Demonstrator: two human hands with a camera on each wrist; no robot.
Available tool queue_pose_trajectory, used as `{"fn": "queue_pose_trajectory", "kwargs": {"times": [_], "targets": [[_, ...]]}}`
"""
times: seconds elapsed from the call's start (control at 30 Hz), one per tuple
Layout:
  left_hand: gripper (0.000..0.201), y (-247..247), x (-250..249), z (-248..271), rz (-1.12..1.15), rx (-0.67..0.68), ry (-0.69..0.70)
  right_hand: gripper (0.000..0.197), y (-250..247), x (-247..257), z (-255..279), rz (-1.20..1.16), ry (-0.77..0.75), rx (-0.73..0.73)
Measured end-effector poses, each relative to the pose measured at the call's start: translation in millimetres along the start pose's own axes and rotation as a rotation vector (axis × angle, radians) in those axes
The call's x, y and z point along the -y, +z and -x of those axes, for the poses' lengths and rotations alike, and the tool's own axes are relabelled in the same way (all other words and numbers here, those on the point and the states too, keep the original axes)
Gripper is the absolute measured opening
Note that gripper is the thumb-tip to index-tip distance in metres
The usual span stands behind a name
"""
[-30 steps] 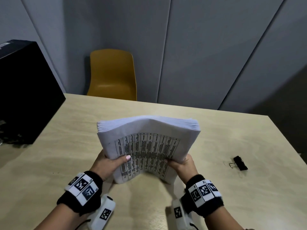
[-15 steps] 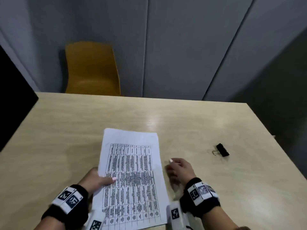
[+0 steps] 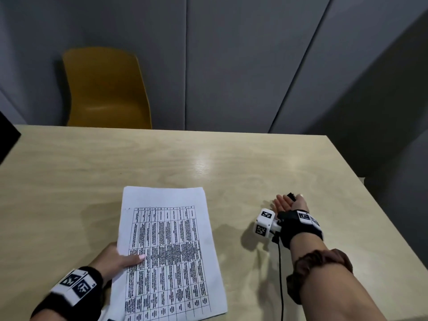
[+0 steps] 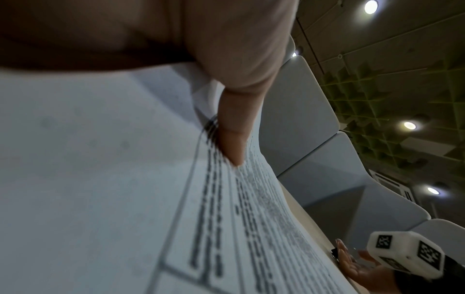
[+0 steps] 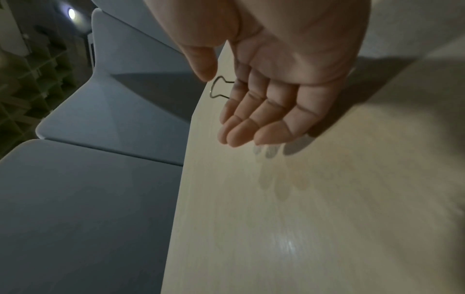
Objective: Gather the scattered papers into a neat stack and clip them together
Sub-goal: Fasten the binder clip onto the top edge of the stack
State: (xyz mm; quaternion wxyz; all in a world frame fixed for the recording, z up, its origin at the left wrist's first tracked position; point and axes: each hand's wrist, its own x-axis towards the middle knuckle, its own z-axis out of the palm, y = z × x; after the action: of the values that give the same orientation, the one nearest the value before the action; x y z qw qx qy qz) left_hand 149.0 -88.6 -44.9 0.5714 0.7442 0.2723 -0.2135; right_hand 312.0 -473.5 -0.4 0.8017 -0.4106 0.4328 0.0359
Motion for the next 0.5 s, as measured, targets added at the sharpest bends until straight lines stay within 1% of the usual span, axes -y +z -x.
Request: {"fn": "queue_pose_trajectory", "kwargs": {"times": [0.07, 0.17, 0.2, 0.27, 0.3, 0.37, 0.43, 0.5], "targets": [[0.059, -0.4, -0.5, -0.2, 0.000, -0.002, 0.007, 0.042, 0.5, 0.7, -1.9, 0.004, -0.010, -0.014], [0.066, -0.7, -1.5, 0.7, 0.014, 0.012, 0.010, 0.034, 0.0, -4.5, 0.6, 0.011, -0.024, -0.051], [0.064, -0.8, -1.5, 0.2, 0.016, 0.022, 0.010, 0.031, 1.1, -10.1, 5.7, 0.034, -0.021, -0.037], [0.044, -1.2, -3.5, 1.7, 0.041, 0.041, 0.011, 0.028, 6.3, -28.6, 22.5, 0.149, -0.001, 0.026], [0.039, -2.2, -3.0, 1.2, 0.049, 0.043, 0.006, 0.028, 10.1, -41.1, 33.2, 0.254, -0.002, 0.083], [0.043, -2.1, -3.1, -0.5, 0.031, 0.048, 0.012, 0.030, 17.0, -63.8, 56.7, 0.526, -0.065, 0.232], [0.037, -3.0, -1.6, -0.7, 0.017, 0.034, 0.018, 0.033, 23.2, -82.7, 79.8, 0.860, -0.204, 0.448], [0.032, -2.9, -1.5, 0.2, 0.027, 0.027, 0.028, 0.036, 29.2, -96.6, 96.5, 1.331, -0.400, 0.687]]}}
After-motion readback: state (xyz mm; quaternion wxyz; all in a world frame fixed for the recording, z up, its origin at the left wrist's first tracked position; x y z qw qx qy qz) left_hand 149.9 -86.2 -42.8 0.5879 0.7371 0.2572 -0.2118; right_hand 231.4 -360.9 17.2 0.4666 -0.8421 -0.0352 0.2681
